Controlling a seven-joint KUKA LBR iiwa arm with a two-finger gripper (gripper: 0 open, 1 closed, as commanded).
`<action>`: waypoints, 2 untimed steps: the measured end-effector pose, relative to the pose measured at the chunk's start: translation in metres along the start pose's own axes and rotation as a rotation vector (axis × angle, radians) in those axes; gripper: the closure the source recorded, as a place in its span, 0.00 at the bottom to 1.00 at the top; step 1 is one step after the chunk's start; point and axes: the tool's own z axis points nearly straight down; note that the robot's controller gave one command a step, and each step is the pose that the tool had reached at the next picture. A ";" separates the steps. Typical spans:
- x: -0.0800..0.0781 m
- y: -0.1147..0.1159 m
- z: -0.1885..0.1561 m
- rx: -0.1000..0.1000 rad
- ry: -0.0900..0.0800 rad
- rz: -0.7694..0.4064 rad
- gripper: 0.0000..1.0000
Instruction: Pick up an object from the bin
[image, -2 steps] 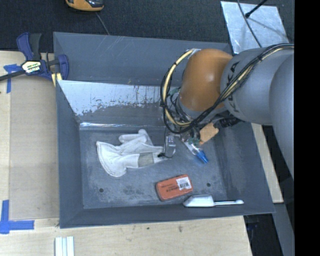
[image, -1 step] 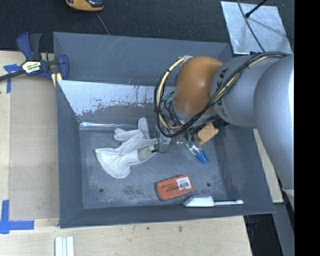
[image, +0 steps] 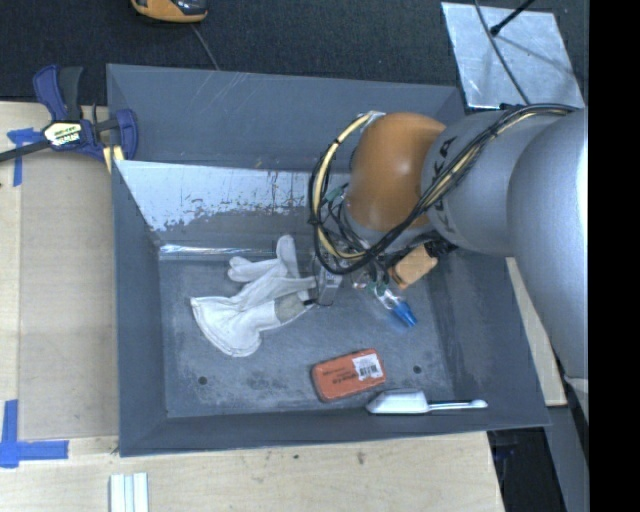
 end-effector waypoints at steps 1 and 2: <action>0.026 -0.006 -0.049 0.001 0.012 -0.032 1.00; 0.015 0.021 -0.106 0.001 0.003 -0.020 1.00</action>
Offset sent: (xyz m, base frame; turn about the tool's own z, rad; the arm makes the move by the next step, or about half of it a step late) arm -0.0120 0.0300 0.1133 -0.0187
